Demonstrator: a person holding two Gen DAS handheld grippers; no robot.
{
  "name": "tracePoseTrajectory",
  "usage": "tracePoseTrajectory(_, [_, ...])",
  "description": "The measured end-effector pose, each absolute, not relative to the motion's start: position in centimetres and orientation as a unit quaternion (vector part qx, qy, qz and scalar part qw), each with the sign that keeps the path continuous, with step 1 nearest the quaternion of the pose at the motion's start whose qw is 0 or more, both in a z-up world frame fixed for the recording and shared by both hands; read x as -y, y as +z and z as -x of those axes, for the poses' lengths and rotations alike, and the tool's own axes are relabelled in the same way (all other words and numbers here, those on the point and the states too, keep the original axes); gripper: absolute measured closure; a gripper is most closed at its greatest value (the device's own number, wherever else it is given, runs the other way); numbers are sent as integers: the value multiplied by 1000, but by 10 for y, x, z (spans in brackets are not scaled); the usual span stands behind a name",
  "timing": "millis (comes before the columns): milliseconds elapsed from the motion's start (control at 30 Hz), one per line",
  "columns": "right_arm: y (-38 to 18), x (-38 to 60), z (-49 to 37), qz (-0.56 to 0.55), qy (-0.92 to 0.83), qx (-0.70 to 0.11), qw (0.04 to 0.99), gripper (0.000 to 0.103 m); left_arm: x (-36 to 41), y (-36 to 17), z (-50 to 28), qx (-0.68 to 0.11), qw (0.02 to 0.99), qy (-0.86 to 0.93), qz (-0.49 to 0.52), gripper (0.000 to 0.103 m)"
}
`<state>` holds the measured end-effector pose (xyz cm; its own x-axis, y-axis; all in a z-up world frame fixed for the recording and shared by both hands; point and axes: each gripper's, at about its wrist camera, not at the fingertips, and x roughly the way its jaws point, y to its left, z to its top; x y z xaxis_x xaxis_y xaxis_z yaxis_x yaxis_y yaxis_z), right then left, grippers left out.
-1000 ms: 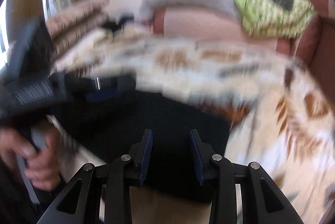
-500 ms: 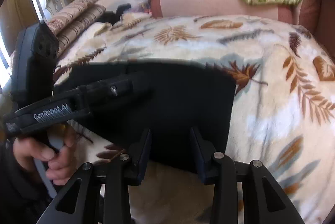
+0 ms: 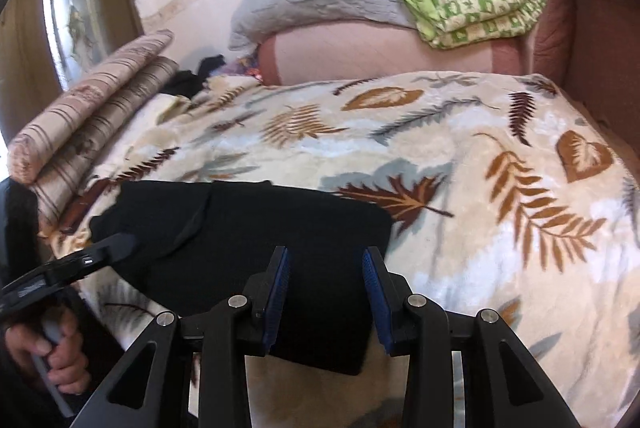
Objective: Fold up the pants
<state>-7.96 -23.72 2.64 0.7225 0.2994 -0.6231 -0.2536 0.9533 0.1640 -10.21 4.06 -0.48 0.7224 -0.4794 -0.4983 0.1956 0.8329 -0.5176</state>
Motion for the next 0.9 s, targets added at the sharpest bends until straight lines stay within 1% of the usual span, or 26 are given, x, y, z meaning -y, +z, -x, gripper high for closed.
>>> tracePoseTrajectory(133, [57, 251, 68, -17, 146, -317, 937, 67, -88, -3, 127, -294, 902, -140, 283, 36])
tracePoseTrajectory(200, [79, 262, 59, 0, 154, -299, 942, 67, -127, -9, 142, -267, 890, -95, 357, 21])
tracePoseTrajectory(300, [88, 281, 48, 8, 167, -289, 943, 67, -172, -32, 148, -252, 853, -53, 454, 20])
tracePoseTrajectory(367, [78, 300, 42, -33, 161, -298, 940, 67, -188, -49, 145, -260, 820, -45, 508, 20])
tracePoseTrajectory(433, [64, 325, 35, -125, 148, -327, 925, 67, -188, -49, 141, -257, 819, -56, 510, 20])
tracePoseTrajectory(500, [63, 335, 36, -146, 136, -326, 924, 67, -184, -53, 134, -272, 813, -57, 511, 20])
tracePoseTrajectory(533, [65, 336, 37, -149, 136, -321, 925, 67, -185, -60, 130, -286, 803, -53, 520, 20])
tracePoseTrajectory(600, [66, 336, 39, -148, 140, -318, 926, 67, -185, -62, 126, -290, 802, -44, 521, 19])
tracePoseTrajectory(767, [66, 319, 41, -110, 157, -325, 926, 67, -197, -67, 118, -266, 767, -54, 582, 12])
tracePoseTrajectory(900, [64, 310, 42, -93, 165, -327, 926, 67, -201, -68, 121, -245, 746, -75, 615, 11])
